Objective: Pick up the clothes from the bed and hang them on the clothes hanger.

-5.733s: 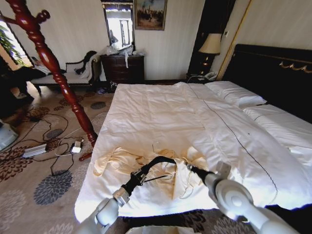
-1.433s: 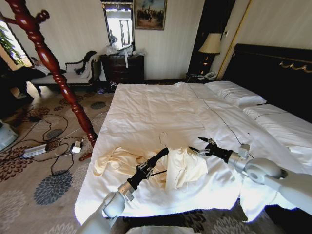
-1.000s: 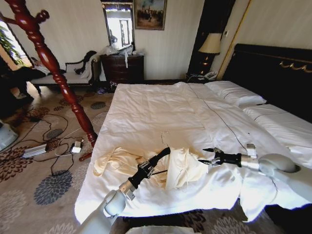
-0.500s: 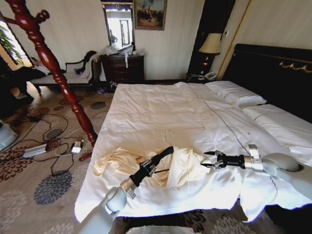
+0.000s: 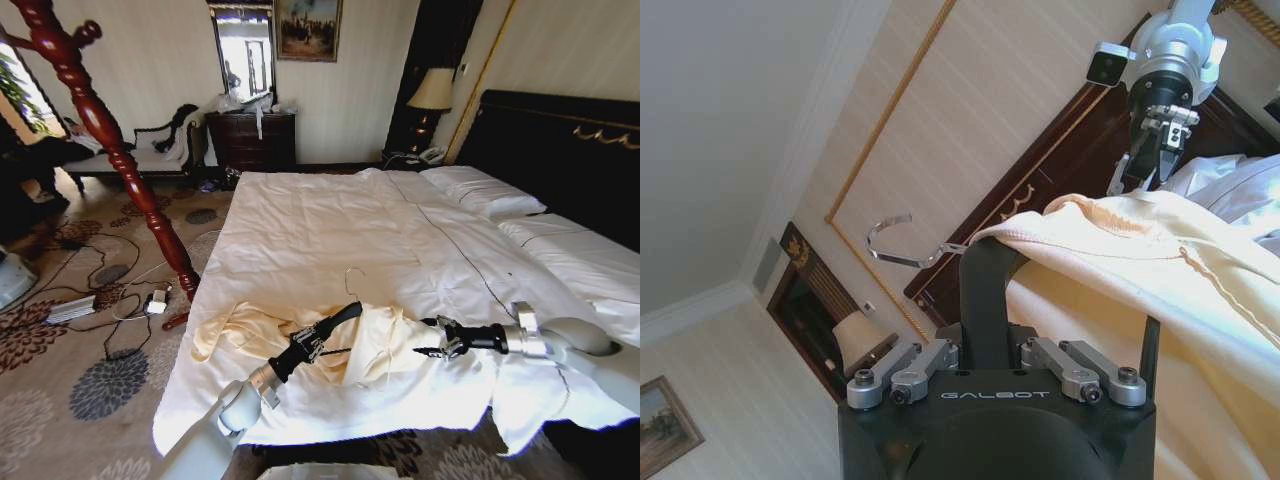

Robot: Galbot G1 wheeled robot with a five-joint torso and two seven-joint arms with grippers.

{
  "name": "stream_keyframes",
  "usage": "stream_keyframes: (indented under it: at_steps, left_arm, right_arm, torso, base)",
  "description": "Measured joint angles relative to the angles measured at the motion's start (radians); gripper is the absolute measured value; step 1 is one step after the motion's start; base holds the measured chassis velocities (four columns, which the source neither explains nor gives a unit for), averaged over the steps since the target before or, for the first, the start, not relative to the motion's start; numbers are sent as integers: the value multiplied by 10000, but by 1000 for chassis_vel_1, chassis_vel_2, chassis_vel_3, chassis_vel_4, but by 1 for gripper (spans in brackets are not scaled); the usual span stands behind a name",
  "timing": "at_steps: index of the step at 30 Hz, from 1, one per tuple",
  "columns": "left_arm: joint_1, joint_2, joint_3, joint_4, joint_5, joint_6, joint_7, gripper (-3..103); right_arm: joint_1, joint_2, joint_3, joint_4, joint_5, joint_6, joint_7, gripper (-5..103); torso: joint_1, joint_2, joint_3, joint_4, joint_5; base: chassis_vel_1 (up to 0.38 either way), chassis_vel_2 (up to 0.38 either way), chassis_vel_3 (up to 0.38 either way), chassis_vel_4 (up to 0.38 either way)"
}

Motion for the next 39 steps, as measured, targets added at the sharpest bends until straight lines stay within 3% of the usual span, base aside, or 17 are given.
stream_keyframes:
  at_steps: [7, 10, 12, 14, 16, 19, 23, 26, 28, 30, 39]
  left_arm:
    - [-32, 41, 111, -45, -21, -1, 72, 20]
    - [-41, 29, 166, -58, -22, 4, 86, 20]
    - [-51, 4, 227, -59, -22, 13, 93, 20]
    - [-56, -24, 257, -58, -12, 27, 102, 20]
    - [-56, -30, 269, -58, 3, 31, 116, 20]
    - [-58, -43, 280, -58, 42, 31, 148, 20]
    - [-92, -44, 281, -38, 73, 32, 157, 20]
    - [-184, -44, 281, 28, 127, 4, 162, 20]
    - [-218, -42, 280, 54, 140, -6, 163, 20]
    - [-290, -38, 280, 113, 149, -14, 164, 20]
    - [-401, -3, 281, 329, 237, -92, 78, 20]
  right_arm:
    - [190, 215, -96, 22, 110, 211, 191, 102]
    - [205, 293, -124, 81, 2, 302, 242, 99]
    - [189, 374, -147, 174, -64, 383, 215, 94]
    - [164, 460, -151, 221, -234, 396, 97, 79]
    - [160, 486, -149, 220, -333, 400, 15, 79]
    - [149, 521, -119, 184, -420, 463, -141, 62]
    - [148, 523, -107, 132, -450, 587, -243, 51]
    - [140, 516, -90, 125, -505, 681, -379, 35]
    - [137, 515, -83, 125, -513, 696, -420, 35]
    - [123, 518, -74, 132, -579, 773, -520, 24]
    - [35, 675, 46, 170, -919, 1093, -511, 21]
  torso:
    - [0, 0, 1, 0, 0]
    - [0, 0, 0, 1, 0]
    - [0, 1, 1, 0, 0]
    - [0, 0, 1, 0, 0]
    - [0, 0, 1, 0, 0]
    - [0, 1, 1, 0, 0]
    - [1, 0, 1, 1, 0]
    - [1, 0, 1, 0, 0]
    - [1, 1, 0, 0, 0]
    - [0, 0, 1, 0, 0]
    - [1, 0, 1, 0, 0]
  base:
    - [0, 0, 0, 0]
    - [0, 0, 0, 0]
    - [0, 0, 0, 0]
    - [0, 0, 0, 0]
    - [0, 0, 0, 0]
    - [0, 0, 0, 0]
    - [0, 0, 0, 0]
    - [0, 0, 0, 0]
    - [0, 0, 0, 0]
    - [0, 0, 0, 0]
    - [0, 0, 0, 0]
